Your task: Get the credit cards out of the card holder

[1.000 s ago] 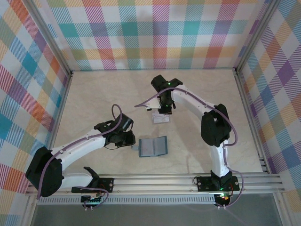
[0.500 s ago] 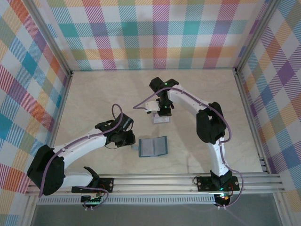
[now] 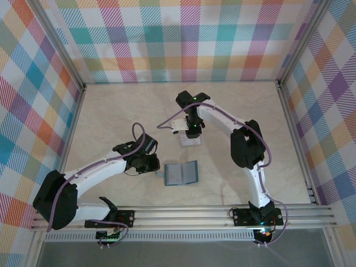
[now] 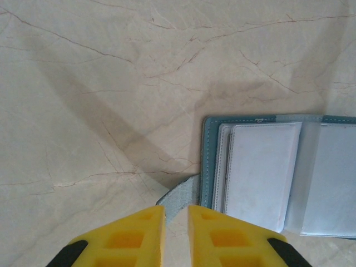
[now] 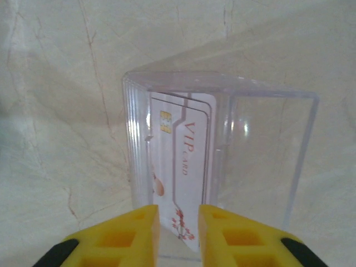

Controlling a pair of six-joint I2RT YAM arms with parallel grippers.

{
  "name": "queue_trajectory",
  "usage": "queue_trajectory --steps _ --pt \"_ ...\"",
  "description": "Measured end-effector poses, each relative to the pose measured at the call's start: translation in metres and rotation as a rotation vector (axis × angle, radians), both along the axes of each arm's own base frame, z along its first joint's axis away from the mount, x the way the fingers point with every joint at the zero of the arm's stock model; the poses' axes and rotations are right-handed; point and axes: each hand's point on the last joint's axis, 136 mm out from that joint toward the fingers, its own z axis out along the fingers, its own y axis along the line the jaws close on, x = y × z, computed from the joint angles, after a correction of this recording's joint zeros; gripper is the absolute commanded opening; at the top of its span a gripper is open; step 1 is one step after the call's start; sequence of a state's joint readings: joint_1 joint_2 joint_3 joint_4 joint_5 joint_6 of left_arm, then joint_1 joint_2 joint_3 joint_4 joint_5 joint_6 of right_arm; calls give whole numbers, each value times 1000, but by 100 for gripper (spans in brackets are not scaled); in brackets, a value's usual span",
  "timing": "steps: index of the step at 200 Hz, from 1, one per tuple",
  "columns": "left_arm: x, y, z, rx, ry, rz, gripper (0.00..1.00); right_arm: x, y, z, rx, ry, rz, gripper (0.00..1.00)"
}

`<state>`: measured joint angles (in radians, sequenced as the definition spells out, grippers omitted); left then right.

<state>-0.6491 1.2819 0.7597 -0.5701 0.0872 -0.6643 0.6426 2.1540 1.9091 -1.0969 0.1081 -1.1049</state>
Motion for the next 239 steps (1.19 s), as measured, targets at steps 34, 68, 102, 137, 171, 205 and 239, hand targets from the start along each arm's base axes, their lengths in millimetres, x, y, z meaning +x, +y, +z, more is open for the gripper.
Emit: queue_trajectory --steps 34,68,102,137,171,205,239 --pt "0 0 0 0 0 1 19 13 6 3 24 -58 -7 31" --pt "0 0 -1 0 4 -1 20 26 10 6 52 -129 -34 33" --pt "-2 -5 -3 -20 27 -13 19 28 11 18 109 -176 -118 35" --pt "-2 -18 -2 -81 45 -38 19 20 16 51 267 -201 -325 38" --pt "-3 -31 0 -132 72 -63 16 4 16 86 462 -162 -641 38" --pt "3 -40 -1 -137 95 -78 13 -28 10 91 597 -4 -954 36" --pt "4 -40 -12 -99 130 -89 10 -73 11 68 661 259 -1220 33"
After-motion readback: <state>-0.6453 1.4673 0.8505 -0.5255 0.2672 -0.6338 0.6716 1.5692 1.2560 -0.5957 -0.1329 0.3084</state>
